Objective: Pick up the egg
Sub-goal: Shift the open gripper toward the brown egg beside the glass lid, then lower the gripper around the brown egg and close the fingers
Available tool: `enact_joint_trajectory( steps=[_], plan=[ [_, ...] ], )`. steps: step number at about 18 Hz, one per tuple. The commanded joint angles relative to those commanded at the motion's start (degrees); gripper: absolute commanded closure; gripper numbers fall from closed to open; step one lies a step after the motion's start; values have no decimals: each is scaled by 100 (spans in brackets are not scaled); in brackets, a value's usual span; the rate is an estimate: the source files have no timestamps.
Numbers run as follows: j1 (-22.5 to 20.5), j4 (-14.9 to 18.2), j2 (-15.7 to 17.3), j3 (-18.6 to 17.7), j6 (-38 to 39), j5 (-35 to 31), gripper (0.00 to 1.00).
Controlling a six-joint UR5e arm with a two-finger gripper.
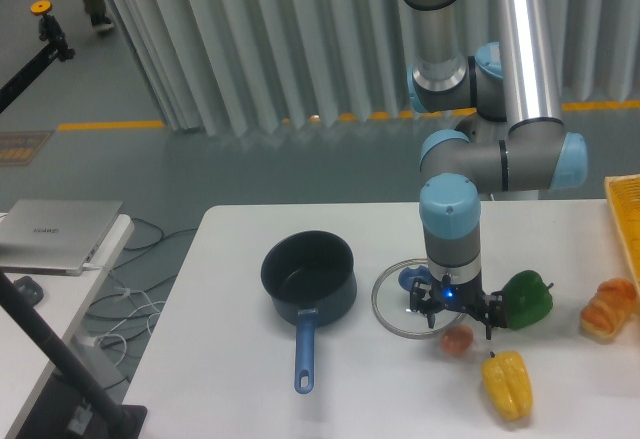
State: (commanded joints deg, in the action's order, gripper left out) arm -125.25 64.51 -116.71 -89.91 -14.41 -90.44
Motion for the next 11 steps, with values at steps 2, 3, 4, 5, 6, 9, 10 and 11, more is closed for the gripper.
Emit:
enact_joint_trajectory(
  steps=[2,3,4,5,6,9,10,11],
  plan=[
    [35,-70,-9,0,26,-9,2],
    [53,-70,-9,0,44,-9,2],
    [62,-70,-9,0,44,-9,2],
    [62,-70,-18,0,44,-9,2],
    [62,-70,-44,0,44,-17,3],
    [62,-70,-53,0,35,-18,4],
    [62,-70,-53,-17,35,-26,6],
    [62,-70,-62,-26,35,-18,7]
  ],
)
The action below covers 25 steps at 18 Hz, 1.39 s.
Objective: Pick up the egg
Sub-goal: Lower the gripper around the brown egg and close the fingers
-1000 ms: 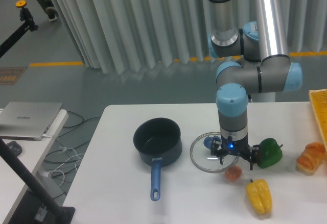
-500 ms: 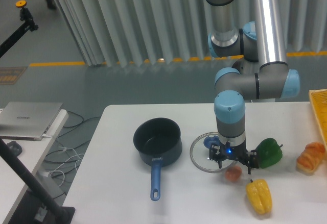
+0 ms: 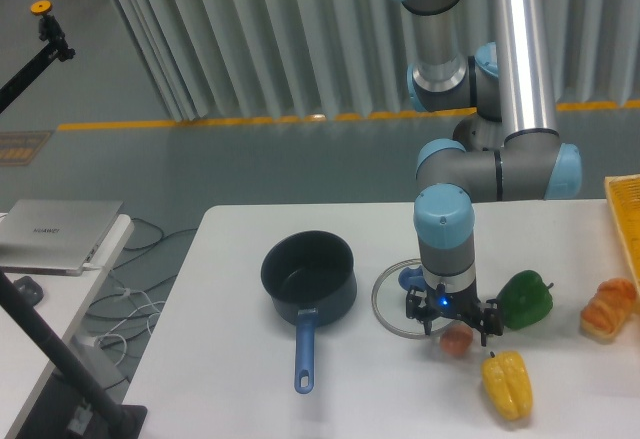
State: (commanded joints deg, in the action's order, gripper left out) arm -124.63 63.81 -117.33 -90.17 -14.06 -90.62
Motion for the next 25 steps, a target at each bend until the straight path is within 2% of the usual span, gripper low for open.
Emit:
enact_joint_trajectory(
  steps=[8,9,13,14,20,25],
  plan=[
    [0,-9,-26,0,0,0,15],
    [0,-9,-26,0,0,0,20],
    [0,-35,-26,0,0,0,29],
    [9,-44,-26,0,9,0,36],
    [9,-53,-26,0,9,0,48],
    [9,-53,-18,-9,0,0,50]
  ],
)
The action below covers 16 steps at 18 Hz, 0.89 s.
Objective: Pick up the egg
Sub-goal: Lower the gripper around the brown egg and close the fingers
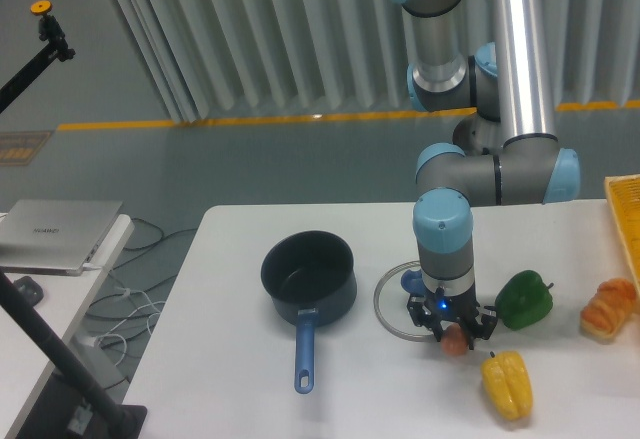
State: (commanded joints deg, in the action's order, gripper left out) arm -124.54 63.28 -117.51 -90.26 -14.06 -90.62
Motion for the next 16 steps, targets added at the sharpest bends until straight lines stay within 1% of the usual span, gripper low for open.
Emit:
enact_joint_trajectory(
  steps=[1,10,16],
  plan=[
    [0,9,0,0,9,0,52],
    [0,9,88,0,9,9,53],
    [18,17,255,0,9,0,53]
  ],
)
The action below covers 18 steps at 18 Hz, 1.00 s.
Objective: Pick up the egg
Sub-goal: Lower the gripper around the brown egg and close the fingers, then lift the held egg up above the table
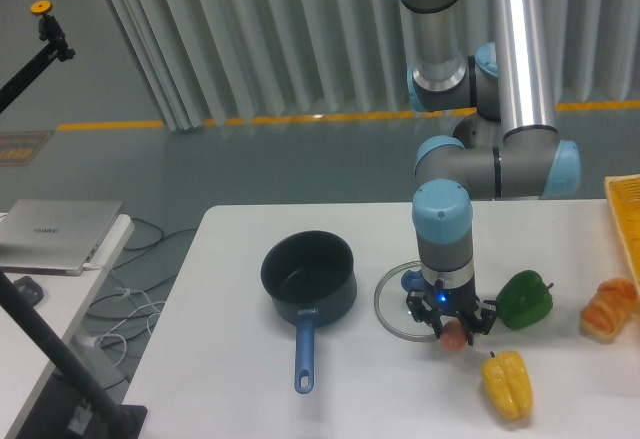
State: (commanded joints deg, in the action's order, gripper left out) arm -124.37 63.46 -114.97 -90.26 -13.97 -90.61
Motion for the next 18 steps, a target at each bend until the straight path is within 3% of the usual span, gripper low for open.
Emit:
enact_joint_trajectory(
  steps=[18],
  plan=[
    [272,18,650,17,-18,-70,55]
  ],
)
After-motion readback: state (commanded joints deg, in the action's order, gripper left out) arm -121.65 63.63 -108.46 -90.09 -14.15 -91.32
